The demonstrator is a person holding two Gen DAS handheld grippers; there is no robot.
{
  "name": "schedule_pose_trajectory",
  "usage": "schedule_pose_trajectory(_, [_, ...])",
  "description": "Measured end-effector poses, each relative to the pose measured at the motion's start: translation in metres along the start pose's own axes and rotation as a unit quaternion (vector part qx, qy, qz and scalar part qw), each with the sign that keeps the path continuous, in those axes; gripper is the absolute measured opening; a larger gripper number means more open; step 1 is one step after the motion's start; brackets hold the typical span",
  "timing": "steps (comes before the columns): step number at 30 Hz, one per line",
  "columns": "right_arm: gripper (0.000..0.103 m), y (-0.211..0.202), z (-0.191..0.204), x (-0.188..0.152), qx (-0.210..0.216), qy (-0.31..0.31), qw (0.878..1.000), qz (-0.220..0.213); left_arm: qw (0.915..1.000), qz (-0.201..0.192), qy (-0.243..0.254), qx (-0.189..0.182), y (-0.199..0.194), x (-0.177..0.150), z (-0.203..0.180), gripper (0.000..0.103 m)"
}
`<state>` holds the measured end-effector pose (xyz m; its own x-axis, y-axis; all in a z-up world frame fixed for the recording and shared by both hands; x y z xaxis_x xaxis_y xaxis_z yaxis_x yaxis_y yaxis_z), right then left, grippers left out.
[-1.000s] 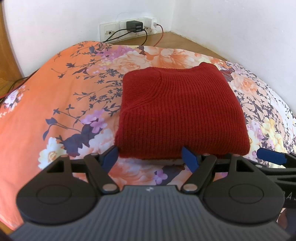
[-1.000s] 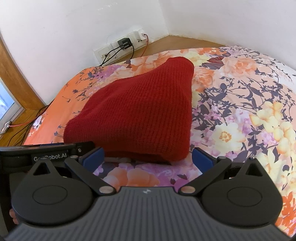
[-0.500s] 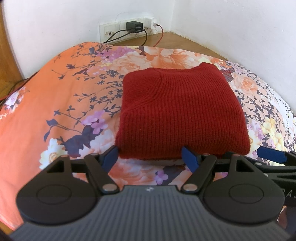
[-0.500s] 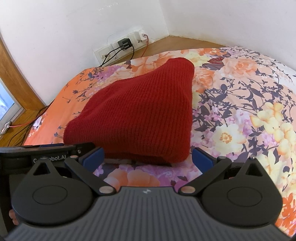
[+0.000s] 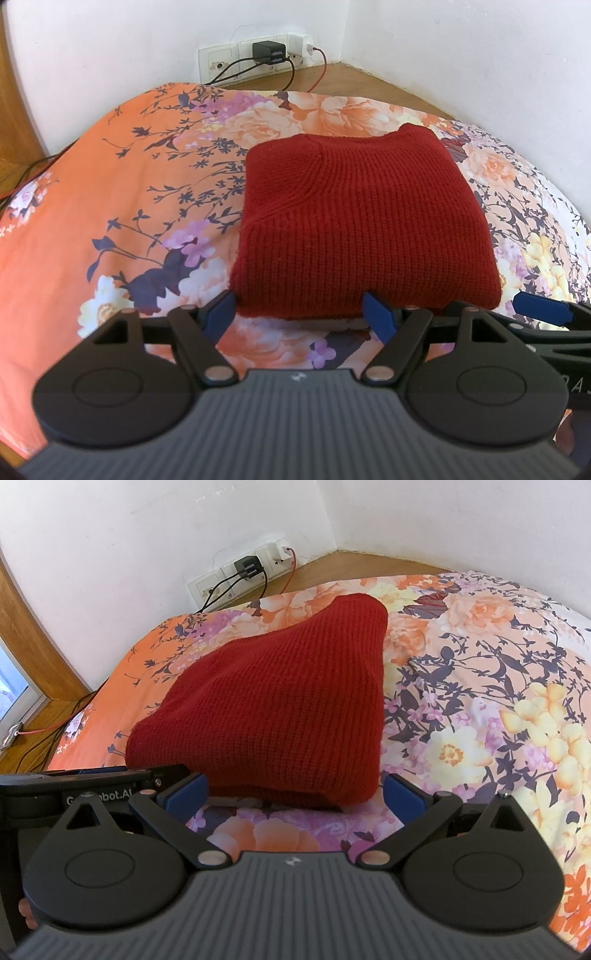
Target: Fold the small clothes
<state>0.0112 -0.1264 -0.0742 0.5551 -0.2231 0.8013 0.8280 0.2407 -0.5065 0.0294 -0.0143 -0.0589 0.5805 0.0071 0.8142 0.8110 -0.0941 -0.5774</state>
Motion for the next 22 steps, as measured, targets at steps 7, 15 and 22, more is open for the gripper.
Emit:
schedule_pose_trajectory(7, [0.103,-0.0002,-0.0004,-0.0006,0.0,0.0,1.0,0.0,1.0,0.0,0.001,0.0,0.0005,-0.0001,0.0002,0.077])
schedule_pose_trajectory(15, [0.103,0.0002,-0.0002,0.0,0.0,0.0,1.0,0.0,1.0,0.0,0.001,0.0,0.0006,0.0001,-0.0006,0.077])
schedule_pose_trajectory(22, [0.103,0.0004,-0.0001,0.0001,0.0,-0.001,1.0,0.0,1.0,0.002,0.002,0.0,0.0009,-0.0005,0.0002,0.077])
Point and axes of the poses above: each gripper's, at about its wrist camera, not at the fingertips, and y roughly the way its jaws point, z to its left, x to its top, the point moved 8 cm from there along y, roughly the way its jaws point, and after that the axes turned 15 degrees about -z, right-handed, at the moved point
